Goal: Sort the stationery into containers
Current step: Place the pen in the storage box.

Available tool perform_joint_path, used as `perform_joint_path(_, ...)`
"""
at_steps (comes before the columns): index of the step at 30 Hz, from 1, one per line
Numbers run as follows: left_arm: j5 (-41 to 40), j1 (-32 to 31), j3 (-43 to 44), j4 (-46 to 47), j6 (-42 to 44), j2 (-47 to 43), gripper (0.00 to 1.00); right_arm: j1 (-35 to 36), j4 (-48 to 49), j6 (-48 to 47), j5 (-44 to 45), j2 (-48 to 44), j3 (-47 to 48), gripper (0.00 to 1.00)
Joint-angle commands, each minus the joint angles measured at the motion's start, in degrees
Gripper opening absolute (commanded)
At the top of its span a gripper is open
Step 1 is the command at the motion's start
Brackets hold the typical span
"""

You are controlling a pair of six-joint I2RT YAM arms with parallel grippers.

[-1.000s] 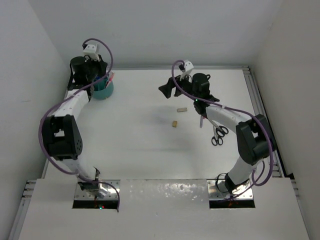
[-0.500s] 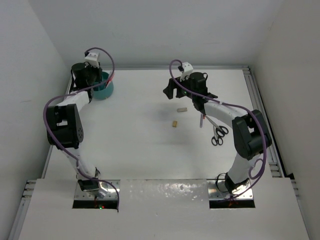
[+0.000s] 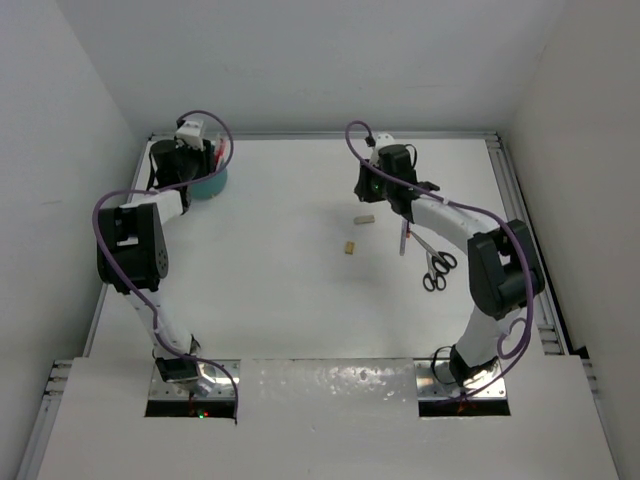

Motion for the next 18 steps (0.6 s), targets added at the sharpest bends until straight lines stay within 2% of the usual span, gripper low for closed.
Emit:
perform_joint_path(1, 0.5, 0.5, 0.4, 2.7, -2.3, -1.2, 0.42, -2.3, -13.7, 5.7, 7.7, 0.1, 5.9, 0.17)
perform_joint_path(2, 0.4, 0.5, 0.6, 2.2, -2.4, -1.7, 0.43, -2.4, -15.5, 7.1, 12.9, 0.4, 6.3, 0.16)
perform_joint_path(4, 0.6, 0.5, 0.9, 1.6, -2.6, -2.0, 0.44, -2.4, -20.2, 8.6, 17.1, 0.9, 5.8, 0.21)
perform_joint_path(6, 0.5, 0.5, 1.0, 0.4, -3.2, -3.2, 0.46, -2.7, -22.8, 9.8, 19.3, 1.7, 4.8, 0.31)
perform_joint_path(9, 0.8, 0.5, 1.6, -1.2, -4.0, -4.9, 0.50, -2.8, -26.5, 12.7, 21.5, 3.1, 3.1, 0.38)
perform_joint_path(18, 3.4, -0.4, 1.0, -4.5, -5.7, -10.2, 0.52, -3.3, -22.9, 15.8, 21.0, 4.8, -1.8, 0.38)
